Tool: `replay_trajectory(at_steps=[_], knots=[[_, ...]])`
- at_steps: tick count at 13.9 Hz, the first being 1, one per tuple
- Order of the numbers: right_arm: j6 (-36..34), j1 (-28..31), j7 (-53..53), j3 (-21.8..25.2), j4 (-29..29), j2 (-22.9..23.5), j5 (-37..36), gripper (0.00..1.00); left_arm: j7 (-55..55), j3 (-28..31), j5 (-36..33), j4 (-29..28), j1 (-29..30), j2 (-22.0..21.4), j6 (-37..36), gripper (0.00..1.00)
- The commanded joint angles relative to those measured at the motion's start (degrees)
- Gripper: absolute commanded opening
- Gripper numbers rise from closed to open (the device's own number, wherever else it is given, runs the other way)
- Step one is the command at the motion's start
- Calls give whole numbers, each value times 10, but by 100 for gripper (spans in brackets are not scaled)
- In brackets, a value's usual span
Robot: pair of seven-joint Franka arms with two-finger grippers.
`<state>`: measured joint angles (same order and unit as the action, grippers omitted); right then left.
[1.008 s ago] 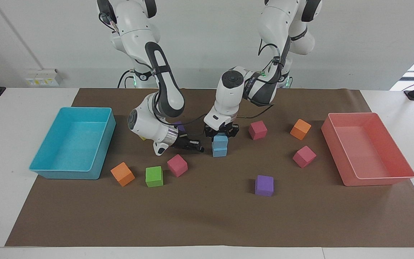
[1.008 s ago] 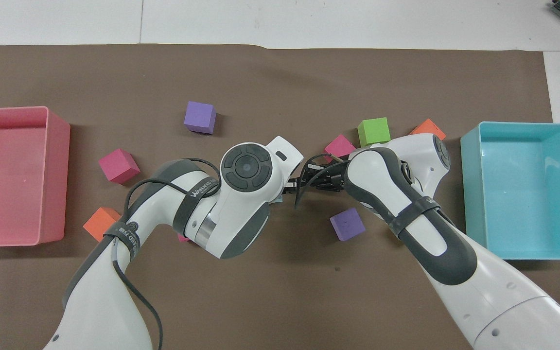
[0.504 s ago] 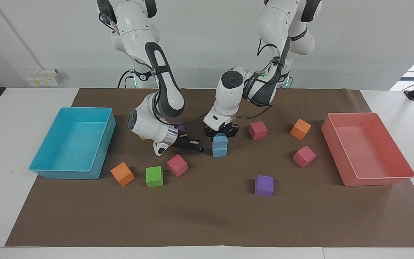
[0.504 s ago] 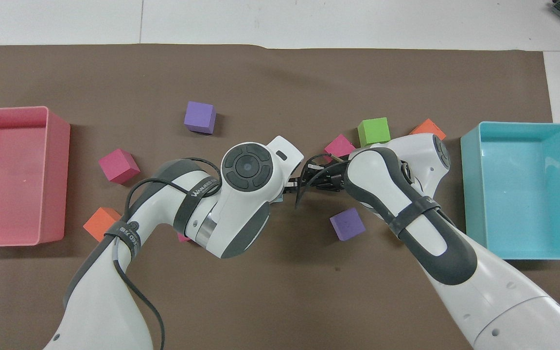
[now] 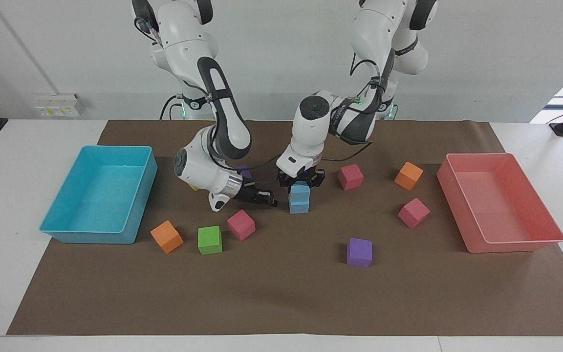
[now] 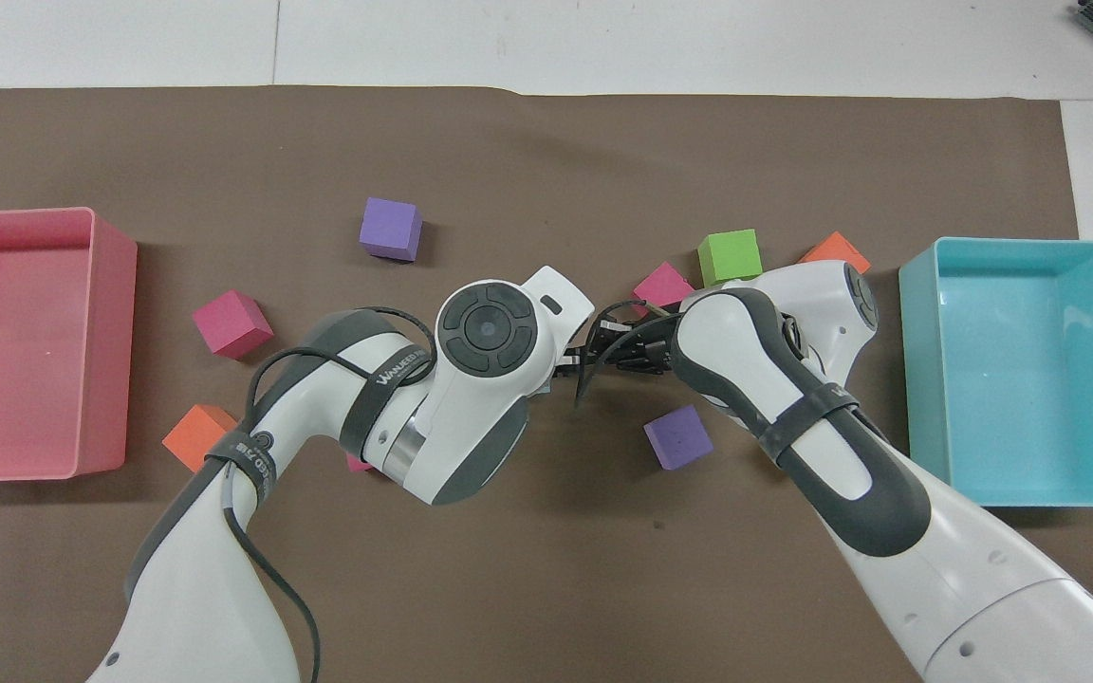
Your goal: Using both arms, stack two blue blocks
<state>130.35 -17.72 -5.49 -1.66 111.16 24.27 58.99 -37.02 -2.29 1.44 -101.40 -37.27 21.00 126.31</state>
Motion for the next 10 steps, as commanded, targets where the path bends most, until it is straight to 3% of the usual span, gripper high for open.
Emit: replay_trajectory(at_steps=[1, 10], knots=[[0, 4, -31, -4, 14, -8, 20, 0, -16, 11, -16, 15, -16, 7, -6, 0], [1, 4, -33, -4, 14, -9, 20, 0, -39, 9, -40, 17, -15, 7, -5, 0]])
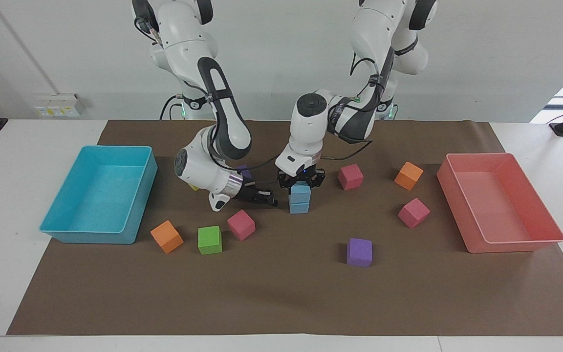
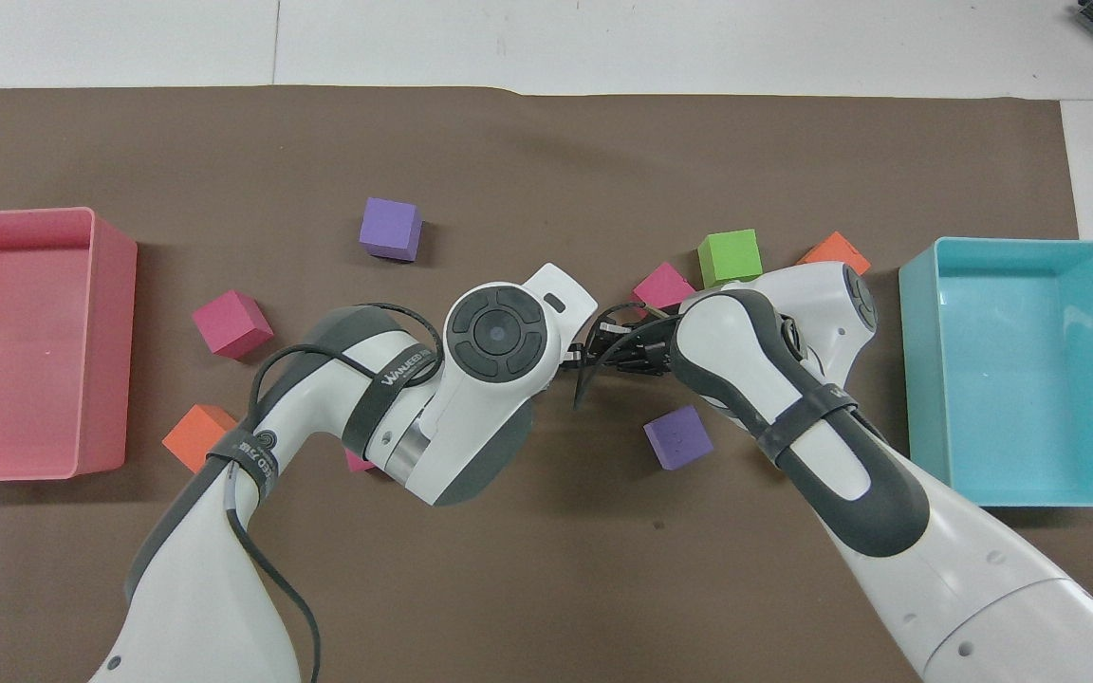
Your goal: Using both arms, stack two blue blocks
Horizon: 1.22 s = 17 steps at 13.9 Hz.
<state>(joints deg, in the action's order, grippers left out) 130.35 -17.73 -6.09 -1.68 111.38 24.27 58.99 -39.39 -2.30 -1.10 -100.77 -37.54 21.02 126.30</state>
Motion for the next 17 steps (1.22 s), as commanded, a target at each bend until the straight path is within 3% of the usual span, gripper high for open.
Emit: replay_trajectory(at_steps=[1, 3, 4, 7, 12, 17], knots=[[1, 4, -27, -3, 12, -9, 20, 0, -15, 9, -14, 9, -12, 7, -2, 0], [1, 4, -27, -3, 12, -9, 20, 0, -14, 8, -14, 8, -11, 8, 2, 0], [1, 4, -27, -3, 12, -9, 20, 0, -14, 8, -13, 8, -11, 8, 3, 17], [1, 4, -27, -3, 12, -9, 20, 0, -10, 8, -13, 7, -12, 8, 4, 99], [1, 4, -27, -3, 12, -9, 20, 0, -9, 8, -14, 7, -11, 7, 3, 100], [2, 4, -27, -3, 12, -9, 20, 0, -5, 9, -12, 8, -2, -40, -28, 100]])
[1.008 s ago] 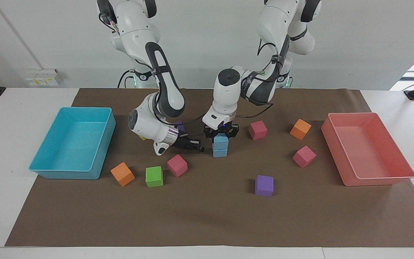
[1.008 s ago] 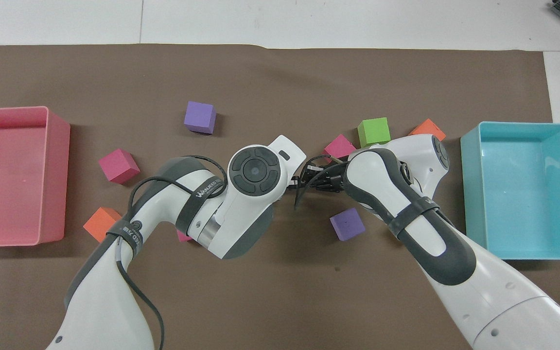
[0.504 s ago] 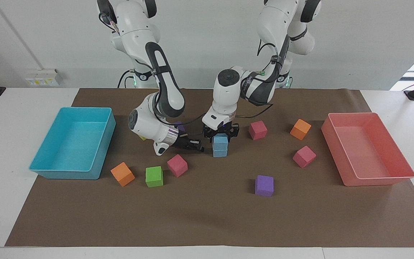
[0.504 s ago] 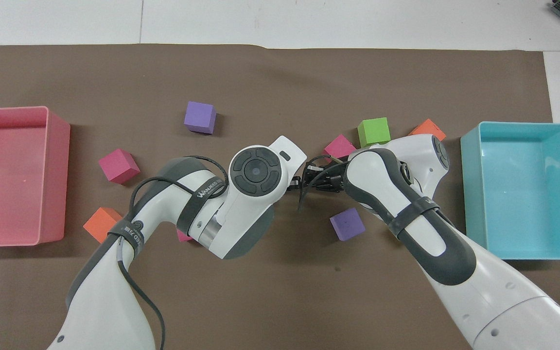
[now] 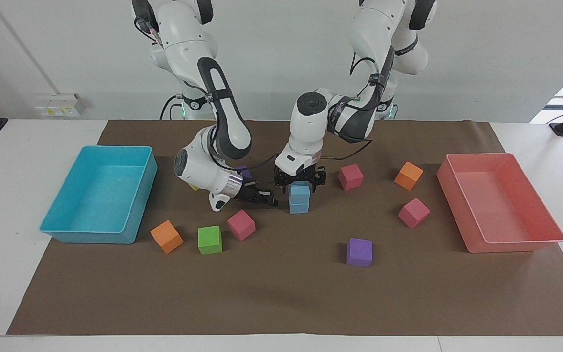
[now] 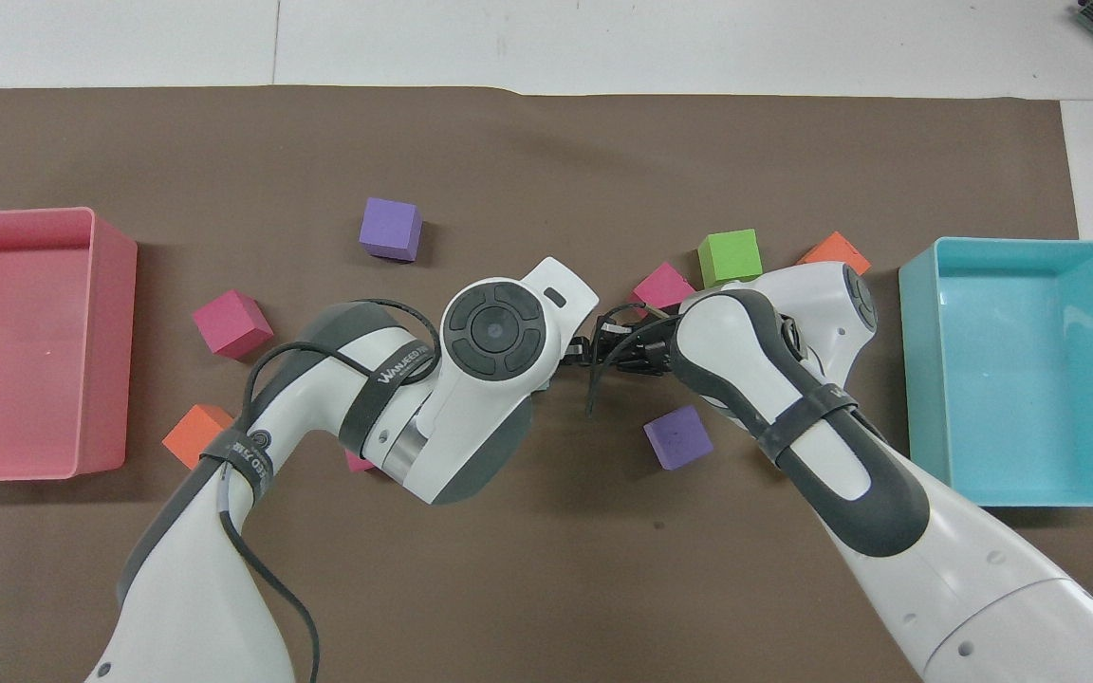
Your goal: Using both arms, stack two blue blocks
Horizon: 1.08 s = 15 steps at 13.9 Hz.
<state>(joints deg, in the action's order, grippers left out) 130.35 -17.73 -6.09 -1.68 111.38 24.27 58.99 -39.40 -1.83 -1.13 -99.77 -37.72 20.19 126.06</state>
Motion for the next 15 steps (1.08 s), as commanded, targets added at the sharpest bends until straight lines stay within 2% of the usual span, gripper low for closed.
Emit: replay_trajectory(at_steps=[1, 5, 8, 10, 13, 15], knots=[[1, 4, -27, -3, 12, -9, 20, 0, -5, 4, -12, -3, 3, -44, -40, 100], [-2, 2, -19, -2, 7, -14, 14, 0, 33, 6, -7, -5, 38, -104, -107, 100], [-2, 1, -7, 0, 8, -29, 8, 0, 130, 6, -4, -10, 103, -138, -151, 100], [-2, 2, 10, 2, 9, -40, -22, 0, 185, 5, -4, -10, 149, -151, -160, 100], [-4, 8, 75, 2, 6, -67, -119, 27, 280, 5, -4, -3, 212, -174, -178, 100], [-7, 12, 113, 3, 5, -89, -186, 46, 314, 11, -3, 2, 228, -188, -186, 100]])
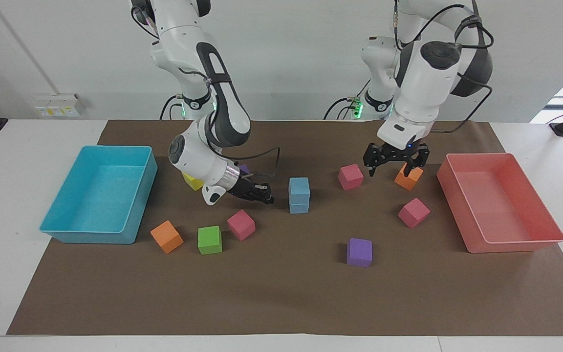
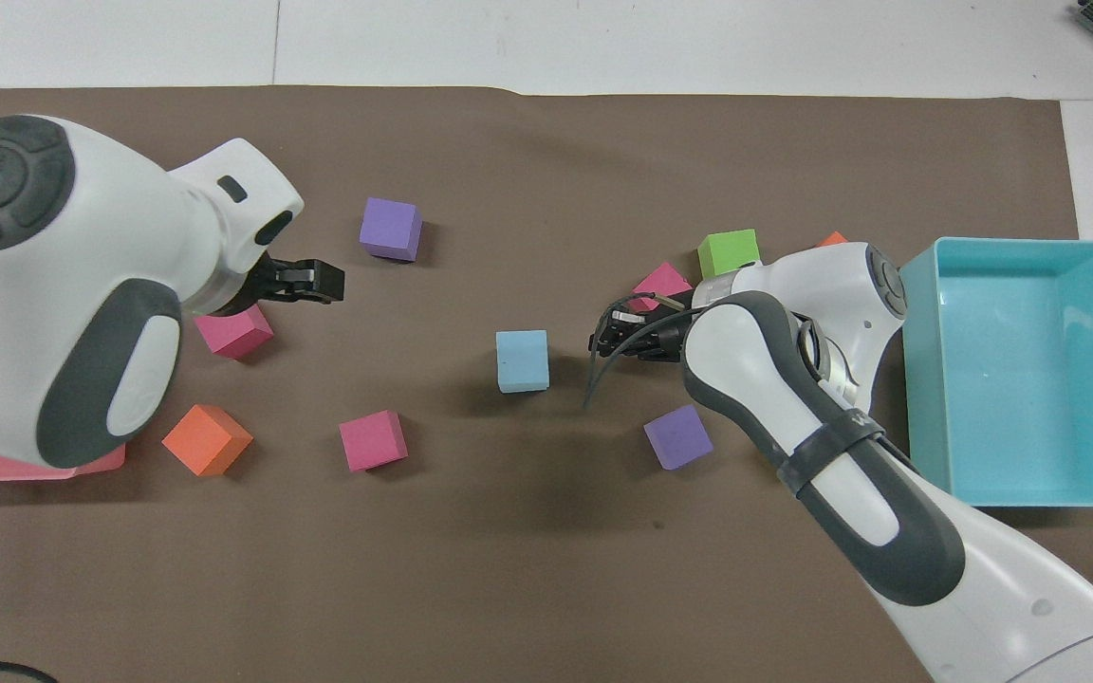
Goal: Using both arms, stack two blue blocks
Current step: 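Withdraw the left gripper from the stack while the right gripper draws back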
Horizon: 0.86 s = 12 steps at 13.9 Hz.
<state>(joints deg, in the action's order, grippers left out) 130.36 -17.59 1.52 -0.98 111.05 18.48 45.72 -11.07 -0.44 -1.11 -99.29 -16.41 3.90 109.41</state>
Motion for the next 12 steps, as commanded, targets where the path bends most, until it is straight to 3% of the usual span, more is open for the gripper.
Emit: replay_trajectory(at_steps=[1, 2, 3, 4, 8, 12], knots=[[-12, 17, 47, -4, 8, -41, -79, 55, 54, -1, -3, -3, 23, -34, -32, 100], [-26, 24, 51, -3, 7, -50, -100, 66, 81, -1, -3, 1, 34, -42, -44, 100], [-43, 32, 52, -3, 6, -57, -118, 85, 102, 0, -3, 1, 44, -53, -56, 100], [-56, 40, 58, -3, 6, -67, -137, 96, 105, 0, -3, 0, 50, -64, -74, 100], [-120, 63, 74, -3, -16, -100, -298, 100, 105, 2, -3, 1, 60, -79, -134, 100], [-158, 59, 126, -3, -48, -129, -452, 100, 136, 3, 38, 41, 116, -57, -140, 100]])
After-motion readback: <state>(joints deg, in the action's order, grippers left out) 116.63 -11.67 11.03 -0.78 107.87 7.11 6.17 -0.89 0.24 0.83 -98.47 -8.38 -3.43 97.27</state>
